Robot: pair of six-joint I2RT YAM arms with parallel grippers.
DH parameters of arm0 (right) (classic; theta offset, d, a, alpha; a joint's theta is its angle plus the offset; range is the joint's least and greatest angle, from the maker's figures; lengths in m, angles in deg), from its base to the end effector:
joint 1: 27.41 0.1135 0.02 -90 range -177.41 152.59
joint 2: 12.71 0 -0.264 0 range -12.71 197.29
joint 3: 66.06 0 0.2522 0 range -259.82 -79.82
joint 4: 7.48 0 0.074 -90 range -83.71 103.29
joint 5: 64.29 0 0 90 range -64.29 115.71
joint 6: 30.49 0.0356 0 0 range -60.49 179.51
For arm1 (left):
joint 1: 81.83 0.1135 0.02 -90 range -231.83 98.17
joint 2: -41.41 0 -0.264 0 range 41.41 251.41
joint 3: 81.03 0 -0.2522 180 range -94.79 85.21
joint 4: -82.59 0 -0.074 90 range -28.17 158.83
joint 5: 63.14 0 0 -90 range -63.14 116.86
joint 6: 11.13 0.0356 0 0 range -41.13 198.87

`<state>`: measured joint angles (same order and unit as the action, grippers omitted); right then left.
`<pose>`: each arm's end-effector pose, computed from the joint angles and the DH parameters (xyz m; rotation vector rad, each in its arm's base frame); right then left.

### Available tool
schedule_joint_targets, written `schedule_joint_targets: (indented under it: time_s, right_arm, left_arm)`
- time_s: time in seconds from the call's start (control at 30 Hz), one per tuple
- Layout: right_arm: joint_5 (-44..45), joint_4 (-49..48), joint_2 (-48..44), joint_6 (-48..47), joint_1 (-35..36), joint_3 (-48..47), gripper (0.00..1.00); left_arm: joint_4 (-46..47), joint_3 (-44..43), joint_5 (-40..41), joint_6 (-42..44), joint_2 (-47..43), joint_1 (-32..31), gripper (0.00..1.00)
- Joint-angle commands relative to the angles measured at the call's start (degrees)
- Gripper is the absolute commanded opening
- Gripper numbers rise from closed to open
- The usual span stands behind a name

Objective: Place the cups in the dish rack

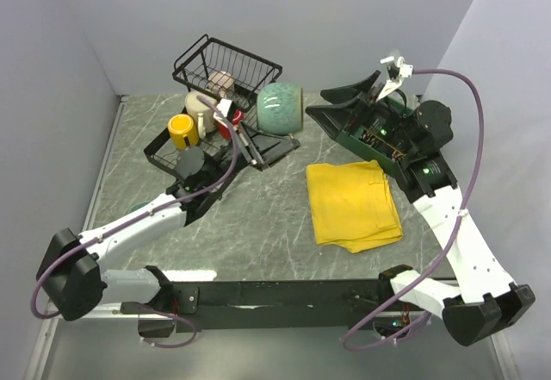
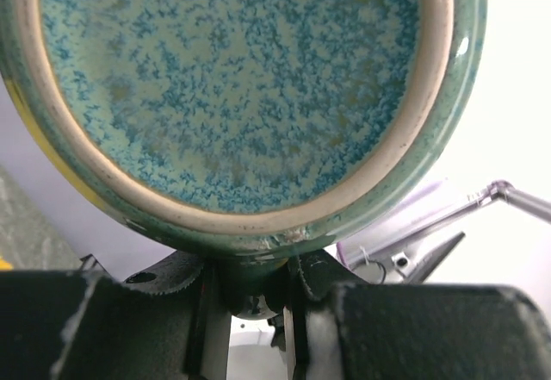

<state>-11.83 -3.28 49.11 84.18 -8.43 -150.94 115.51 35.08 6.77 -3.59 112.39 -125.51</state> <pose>0.2049 0.0934 0.4780 -0.5327 1.2816 1.0471 0.1947 -0.2029 0.3788 -0.0911 1.4433 -2.0908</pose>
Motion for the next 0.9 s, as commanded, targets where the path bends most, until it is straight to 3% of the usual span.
schedule_joint_targets:
  time_s: [0.0,0.2,0.27,0.37,0.4,0.5,0.63,0.77,0.87]
  right_arm:
    - [-1.9,-1.6,-3.2,-3.7,-0.2,2.5,0.81]
    - [-3.9,4.3,-7.0,-9.0,-2.0,6.8,0.82]
    - [-9.8,8.7,-8.1,-14.3,-3.5,6.9,0.86]
    - [-21.5,25.2,-6.2,-27.8,-5.6,4.5,0.87]
    - [-22.7,34.1,-5.3,-33.6,-6.7,2.7,0.91]
    - [-28.2,46.9,-2.2,-44.3,-10.3,2.6,0.94]
    - [-31.2,47.3,-1.2,-49.6,-13.9,10.2,0.95]
    - [-33.2,35.4,-3.0,-46.3,-18.4,22.0,1.0]
    - [-30.8,38.9,-2.7,-53.7,-19.3,23.6,1.0]
  left_arm:
    - [10.5,2.5,2.3,-1.0,-7.5,2.1,0.01]
    - [6.1,10.9,3.7,-1.3,-15.5,5.9,0.01]
    - [3.1,13.1,3.8,-0.8,-18.1,8.0,0.01]
    - [-4.4,16.5,2.3,0.4,-23.1,12.2,0.01]
    - [-6.4,18.0,2.1,0.7,-25.5,13.4,0.01]
    - [-14.0,19.1,-0.8,4.0,-28.3,19.3,0.01]
    - [-28.2,17.7,-2.8,13.0,-28.5,25.4,0.01]
    - [-32.3,17.2,-4.5,19.9,-25.4,30.0,0.01]
    - [-32.4,16.3,-5.7,22.4,-20.9,32.7,0.01]
